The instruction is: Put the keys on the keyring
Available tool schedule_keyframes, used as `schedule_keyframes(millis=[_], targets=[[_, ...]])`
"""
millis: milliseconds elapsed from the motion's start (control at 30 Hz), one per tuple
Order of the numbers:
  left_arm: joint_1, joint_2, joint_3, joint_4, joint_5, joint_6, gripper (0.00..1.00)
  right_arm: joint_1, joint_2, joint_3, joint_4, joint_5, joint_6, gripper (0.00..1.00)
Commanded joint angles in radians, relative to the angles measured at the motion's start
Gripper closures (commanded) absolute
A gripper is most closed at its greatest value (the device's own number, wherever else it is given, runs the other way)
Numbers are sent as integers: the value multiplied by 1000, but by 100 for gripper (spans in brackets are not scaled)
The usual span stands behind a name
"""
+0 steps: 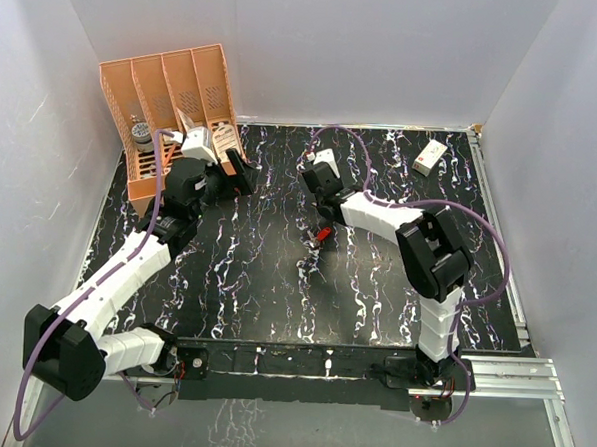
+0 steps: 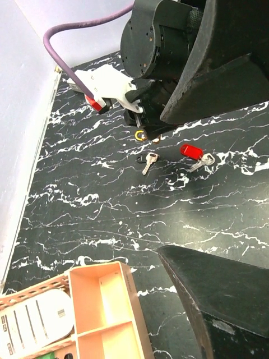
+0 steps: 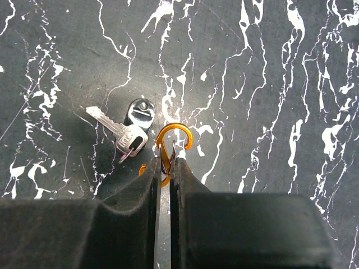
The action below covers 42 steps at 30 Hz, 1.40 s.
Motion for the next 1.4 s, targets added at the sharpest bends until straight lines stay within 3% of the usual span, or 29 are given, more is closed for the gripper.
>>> schedule_keyframes(millis=[0,1367], targets=[[4,-39,42,-36,-43,19,12,6,15,64,-4,83,-18,100],[10,-33,40,-43,-68,24,10,27,112,117,-2,79,-34,100]])
